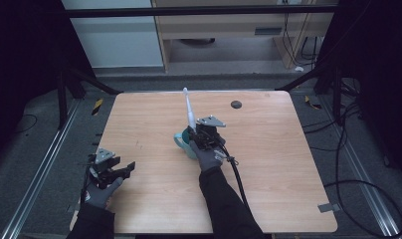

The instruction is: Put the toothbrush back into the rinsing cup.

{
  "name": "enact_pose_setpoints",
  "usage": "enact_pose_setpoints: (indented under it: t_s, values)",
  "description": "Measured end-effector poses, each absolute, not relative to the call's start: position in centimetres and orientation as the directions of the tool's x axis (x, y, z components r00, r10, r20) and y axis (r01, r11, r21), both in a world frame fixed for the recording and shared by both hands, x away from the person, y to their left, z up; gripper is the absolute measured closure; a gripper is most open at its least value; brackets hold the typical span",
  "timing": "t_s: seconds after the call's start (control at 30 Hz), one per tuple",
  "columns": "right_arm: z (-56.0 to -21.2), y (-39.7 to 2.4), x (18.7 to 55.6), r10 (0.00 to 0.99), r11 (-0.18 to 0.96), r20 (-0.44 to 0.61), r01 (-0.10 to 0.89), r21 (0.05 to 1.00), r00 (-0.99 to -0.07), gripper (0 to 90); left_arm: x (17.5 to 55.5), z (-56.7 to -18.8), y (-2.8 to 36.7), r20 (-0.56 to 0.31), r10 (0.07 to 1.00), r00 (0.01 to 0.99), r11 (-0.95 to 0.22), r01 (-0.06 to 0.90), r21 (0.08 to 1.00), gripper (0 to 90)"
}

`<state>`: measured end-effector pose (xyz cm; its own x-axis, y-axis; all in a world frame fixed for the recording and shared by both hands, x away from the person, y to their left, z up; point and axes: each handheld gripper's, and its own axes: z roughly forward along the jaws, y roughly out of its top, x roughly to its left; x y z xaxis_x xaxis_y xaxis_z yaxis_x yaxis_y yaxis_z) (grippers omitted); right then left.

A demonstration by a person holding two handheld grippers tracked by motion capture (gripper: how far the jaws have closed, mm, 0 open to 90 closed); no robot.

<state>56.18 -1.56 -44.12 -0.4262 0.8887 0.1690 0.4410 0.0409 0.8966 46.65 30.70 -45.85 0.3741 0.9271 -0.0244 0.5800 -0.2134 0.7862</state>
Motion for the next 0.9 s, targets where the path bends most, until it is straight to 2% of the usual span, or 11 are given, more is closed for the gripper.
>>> enact_pose_setpoints:
  t_s: [0.23, 0.47, 0.63, 0.73, 0.9]
  values:
    - [-43.2, -1.8, 55.4, 0.874, 0.050, 0.168, 0.428, 0.902, -0.457, 59.1, 46.6, -45.8, 30.7, -0.030, 0.927, 0.375, -0.209, 0.579, 0.788, 33.9]
    - [-41.3, -3.9, 53.0, 0.846, 0.063, 0.153, 0.381, 0.922, -0.511, 34.8, 46.6, -45.9, 30.7, -0.032, 0.924, 0.382, -0.212, 0.579, 0.787, 34.2]
    - [-41.0, -7.4, 50.9, 0.841, 0.077, 0.147, 0.383, 0.920, -0.520, 27.8, 46.6, -46.0, 30.6, -0.040, 0.917, 0.396, -0.220, 0.588, 0.778, 38.5]
    - [-41.1, -10.5, 49.8, 0.826, 0.053, 0.180, 0.392, 0.918, -0.534, 24.9, 46.7, -46.1, 30.5, -0.036, 0.917, 0.396, -0.224, 0.590, 0.776, 41.0]
    - [-42.1, -15.3, 47.6, 0.840, 0.076, 0.155, 0.395, 0.915, -0.521, 20.1, 46.7, -46.1, 30.5, -0.041, 0.916, 0.399, -0.226, 0.597, 0.770, 43.2]
